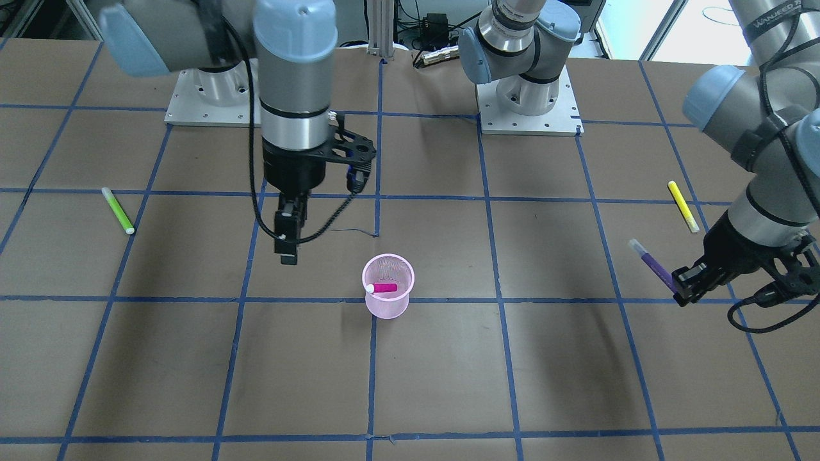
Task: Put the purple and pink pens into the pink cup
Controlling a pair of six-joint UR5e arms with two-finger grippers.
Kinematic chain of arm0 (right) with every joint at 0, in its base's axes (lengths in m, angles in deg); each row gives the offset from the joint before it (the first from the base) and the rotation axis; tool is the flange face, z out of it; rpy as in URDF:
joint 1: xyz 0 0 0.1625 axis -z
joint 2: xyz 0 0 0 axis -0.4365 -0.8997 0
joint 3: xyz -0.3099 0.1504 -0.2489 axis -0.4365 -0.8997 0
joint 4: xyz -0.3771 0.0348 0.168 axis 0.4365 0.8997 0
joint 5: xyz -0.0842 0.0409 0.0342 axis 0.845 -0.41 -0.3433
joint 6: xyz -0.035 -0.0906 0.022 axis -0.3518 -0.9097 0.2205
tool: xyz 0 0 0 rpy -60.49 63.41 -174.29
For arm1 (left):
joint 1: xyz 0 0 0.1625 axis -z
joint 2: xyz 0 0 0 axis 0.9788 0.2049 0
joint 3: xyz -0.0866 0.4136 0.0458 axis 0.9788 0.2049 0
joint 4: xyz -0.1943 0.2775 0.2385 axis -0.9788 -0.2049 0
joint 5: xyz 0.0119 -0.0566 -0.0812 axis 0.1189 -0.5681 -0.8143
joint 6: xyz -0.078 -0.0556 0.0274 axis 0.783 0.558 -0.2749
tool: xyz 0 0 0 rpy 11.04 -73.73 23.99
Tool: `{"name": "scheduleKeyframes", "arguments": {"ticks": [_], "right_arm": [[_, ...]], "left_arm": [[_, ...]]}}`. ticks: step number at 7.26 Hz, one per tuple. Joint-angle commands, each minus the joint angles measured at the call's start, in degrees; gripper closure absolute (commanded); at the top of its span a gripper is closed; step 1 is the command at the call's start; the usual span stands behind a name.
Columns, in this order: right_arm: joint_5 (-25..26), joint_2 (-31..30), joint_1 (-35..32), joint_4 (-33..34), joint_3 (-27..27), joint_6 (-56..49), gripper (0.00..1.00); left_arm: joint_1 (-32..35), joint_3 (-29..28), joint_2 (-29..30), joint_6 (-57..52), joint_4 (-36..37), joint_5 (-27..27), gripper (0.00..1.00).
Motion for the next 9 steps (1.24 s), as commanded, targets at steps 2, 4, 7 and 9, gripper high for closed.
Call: {"name": "scheduleKeyframes", "arguments": {"ticks": [2, 4, 7, 9], "right_arm": [[-3.65, -10.53, 11.81, -10.67, -0.07, 2.02, 0.00], [-7.58, -12.23, 12.98, -11.48, 0.54, 8.07, 0.00], [-10.34, -11.26, 11.59, -10.96, -0.51, 20.01, 0.00], [-9.81, -10.57, 6.41, -10.52, -1.12, 39.05, 0.00]], "left_arm": [[14.85, -0.86, 1.64, 17.63, 9.44, 3.31, 1.00], [22.43, -0.86, 1.66, 24.33, 11.50, 6.74, 1.00], [29.39, 0.02, 2.53, 35.43, 14.83, 10.42, 1.00], [32.29, 0.11, 3.50, 37.97, 15.89, 13.06, 1.00]]}}
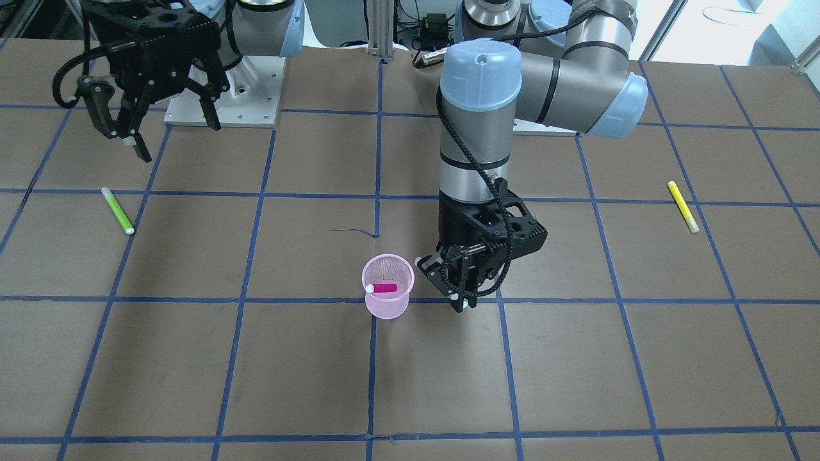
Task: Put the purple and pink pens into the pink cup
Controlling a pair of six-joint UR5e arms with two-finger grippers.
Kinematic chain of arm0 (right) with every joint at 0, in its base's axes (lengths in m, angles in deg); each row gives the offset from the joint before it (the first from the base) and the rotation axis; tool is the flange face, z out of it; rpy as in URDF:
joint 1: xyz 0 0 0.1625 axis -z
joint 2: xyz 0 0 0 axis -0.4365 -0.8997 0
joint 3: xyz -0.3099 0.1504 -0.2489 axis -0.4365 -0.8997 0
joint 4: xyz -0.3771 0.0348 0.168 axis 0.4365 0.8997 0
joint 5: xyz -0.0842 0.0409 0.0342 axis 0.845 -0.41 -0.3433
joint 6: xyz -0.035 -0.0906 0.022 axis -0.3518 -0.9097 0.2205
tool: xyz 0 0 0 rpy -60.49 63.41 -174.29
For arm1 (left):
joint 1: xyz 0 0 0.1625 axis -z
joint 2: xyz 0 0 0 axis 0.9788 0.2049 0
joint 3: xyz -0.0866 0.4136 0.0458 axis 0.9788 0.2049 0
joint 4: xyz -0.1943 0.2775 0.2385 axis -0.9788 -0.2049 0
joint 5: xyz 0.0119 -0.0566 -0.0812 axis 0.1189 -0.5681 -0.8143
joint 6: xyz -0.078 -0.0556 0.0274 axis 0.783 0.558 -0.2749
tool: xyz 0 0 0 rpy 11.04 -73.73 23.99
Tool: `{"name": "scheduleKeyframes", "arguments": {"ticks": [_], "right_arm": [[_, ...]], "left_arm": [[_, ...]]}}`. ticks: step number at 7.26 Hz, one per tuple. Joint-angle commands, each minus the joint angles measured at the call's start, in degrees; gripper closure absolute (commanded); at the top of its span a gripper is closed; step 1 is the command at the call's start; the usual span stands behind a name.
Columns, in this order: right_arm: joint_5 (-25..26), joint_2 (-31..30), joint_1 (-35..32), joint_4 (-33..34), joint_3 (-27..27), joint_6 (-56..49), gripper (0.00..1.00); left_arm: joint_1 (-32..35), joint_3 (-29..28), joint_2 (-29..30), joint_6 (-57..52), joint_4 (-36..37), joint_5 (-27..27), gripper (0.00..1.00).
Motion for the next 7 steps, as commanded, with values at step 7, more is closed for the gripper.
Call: {"name": "scheduleKeyframes", "arguments": {"ticks": [7], "right_arm": [[-2.07, 2.21, -2.33, 0.10, -2.67, 36.88, 0.00]], "left_arm": [[6.96, 4.63, 4.14, 6.42, 13.24, 8.04, 1.00]]}}
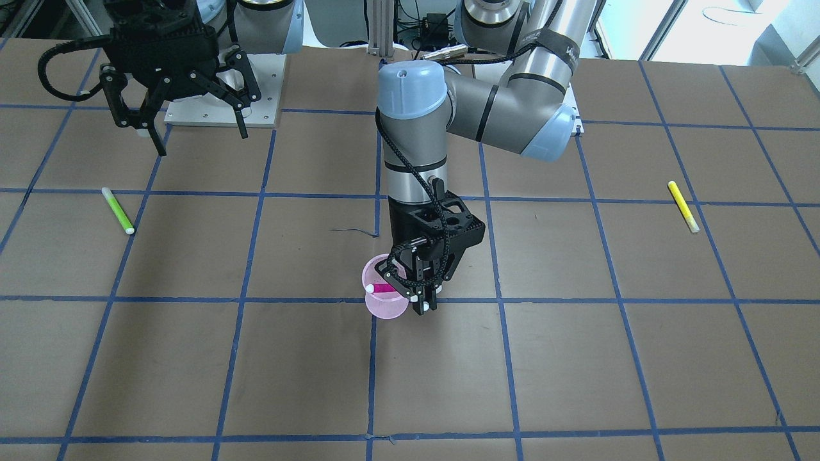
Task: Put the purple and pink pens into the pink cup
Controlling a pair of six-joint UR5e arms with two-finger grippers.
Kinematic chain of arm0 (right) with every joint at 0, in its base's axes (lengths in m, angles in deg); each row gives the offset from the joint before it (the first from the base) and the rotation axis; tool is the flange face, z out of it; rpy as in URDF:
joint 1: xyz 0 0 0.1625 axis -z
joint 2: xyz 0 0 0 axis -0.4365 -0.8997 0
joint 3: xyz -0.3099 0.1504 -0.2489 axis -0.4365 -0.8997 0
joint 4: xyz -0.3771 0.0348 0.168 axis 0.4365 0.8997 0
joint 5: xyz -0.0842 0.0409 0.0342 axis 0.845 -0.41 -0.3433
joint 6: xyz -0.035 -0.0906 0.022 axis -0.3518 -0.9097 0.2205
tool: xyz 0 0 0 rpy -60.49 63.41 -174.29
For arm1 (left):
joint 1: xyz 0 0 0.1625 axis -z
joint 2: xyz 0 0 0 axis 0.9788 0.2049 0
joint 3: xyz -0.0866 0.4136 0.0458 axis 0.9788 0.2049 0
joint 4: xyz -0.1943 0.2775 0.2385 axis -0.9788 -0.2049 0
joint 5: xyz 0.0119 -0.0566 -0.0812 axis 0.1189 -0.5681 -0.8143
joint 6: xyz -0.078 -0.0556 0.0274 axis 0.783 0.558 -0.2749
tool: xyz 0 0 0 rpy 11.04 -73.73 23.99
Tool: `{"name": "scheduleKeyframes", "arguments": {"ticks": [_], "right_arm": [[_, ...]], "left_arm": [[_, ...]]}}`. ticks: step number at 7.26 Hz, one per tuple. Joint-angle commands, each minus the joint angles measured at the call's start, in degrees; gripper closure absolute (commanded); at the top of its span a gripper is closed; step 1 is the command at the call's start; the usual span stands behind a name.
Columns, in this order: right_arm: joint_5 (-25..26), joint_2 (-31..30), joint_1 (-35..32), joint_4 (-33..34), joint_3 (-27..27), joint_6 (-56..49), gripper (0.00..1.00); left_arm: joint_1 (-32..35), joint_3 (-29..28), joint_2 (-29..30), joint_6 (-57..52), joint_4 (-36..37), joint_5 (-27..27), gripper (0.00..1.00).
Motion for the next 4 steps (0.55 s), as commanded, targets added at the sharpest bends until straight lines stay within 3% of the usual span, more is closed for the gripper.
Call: {"name": "scheduleKeyframes", "arguments": {"ticks": [1, 4], "right_arm": [[-1.40, 0.10, -0.21, -0.09, 0.79, 12.05, 0.00], [-0.26, 0.19, 0.40, 0.09, 1.32, 17.17, 0.00]], "left_arm": [[1.67, 0.38, 0.19, 0.00, 1.07, 2.77, 1.00], [2.29, 1.96, 0.37, 0.00, 1.50, 4.63, 1.00]]}}
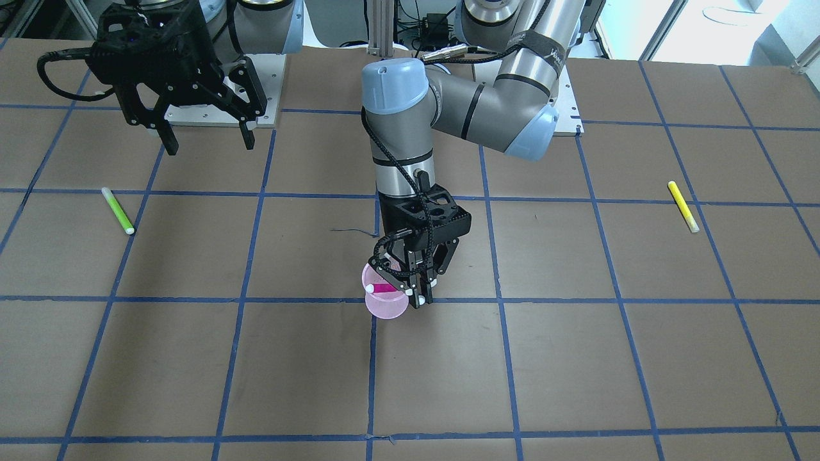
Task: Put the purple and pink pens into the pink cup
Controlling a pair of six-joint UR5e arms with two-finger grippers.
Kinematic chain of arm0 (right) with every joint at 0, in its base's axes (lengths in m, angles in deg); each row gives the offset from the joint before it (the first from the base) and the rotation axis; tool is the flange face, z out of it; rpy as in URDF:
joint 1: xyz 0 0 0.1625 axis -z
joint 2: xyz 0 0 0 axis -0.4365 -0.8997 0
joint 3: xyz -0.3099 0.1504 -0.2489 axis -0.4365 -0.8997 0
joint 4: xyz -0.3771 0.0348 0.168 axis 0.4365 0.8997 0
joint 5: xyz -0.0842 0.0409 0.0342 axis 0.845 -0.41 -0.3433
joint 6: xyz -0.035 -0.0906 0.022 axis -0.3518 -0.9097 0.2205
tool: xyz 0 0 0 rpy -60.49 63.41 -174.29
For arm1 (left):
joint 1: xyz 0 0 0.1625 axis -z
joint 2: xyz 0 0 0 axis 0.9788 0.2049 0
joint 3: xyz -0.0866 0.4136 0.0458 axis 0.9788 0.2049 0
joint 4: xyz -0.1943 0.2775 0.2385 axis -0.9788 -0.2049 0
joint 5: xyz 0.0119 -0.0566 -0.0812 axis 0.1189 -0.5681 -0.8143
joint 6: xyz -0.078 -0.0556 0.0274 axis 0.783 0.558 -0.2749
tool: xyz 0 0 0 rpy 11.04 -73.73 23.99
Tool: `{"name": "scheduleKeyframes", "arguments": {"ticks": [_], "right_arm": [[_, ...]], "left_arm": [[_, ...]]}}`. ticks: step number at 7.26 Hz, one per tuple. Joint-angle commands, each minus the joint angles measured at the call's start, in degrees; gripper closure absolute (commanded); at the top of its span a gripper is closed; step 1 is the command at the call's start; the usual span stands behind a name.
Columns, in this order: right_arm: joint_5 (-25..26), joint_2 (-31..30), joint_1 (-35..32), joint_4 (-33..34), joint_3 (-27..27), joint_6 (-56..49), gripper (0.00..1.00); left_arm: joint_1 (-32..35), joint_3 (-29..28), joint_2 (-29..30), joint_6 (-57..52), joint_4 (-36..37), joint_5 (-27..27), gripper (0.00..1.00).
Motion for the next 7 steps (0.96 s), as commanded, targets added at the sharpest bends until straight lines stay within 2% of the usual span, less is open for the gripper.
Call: {"name": "scheduleKeyframes", "arguments": {"ticks": [1, 3, 5, 6, 7], "right_arm": [[0.35, 0.03, 0.55, -0.64, 0.11, 1.18, 0.00], [0.44, -0.05, 0.55, -2.04, 0.11, 1.27, 0.00], [0.35, -0.14, 0.55, -3.02, 0.11, 1.27, 0.00], [0.27, -0.14, 0.55, -2.93, 0.11, 1.18, 0.00], [0.35, -0.06, 0.55, -3.10, 0.11, 1.27, 0.00]], "left_arm": [[0.29, 0.47, 0.47, 0.00, 0.98, 0.80, 1.00], [0.73, 0.47, 1.26, 0.09, 1.51, 1.51, 1.00], [1.09, 0.47, 1.53, 0.00, 1.60, 2.73, 0.91], [1.35, 0.47, 1.97, 0.00, 1.60, 3.09, 0.90], [1.44, 0.47, 2.32, 0.17, 1.60, 3.09, 0.83]]}}
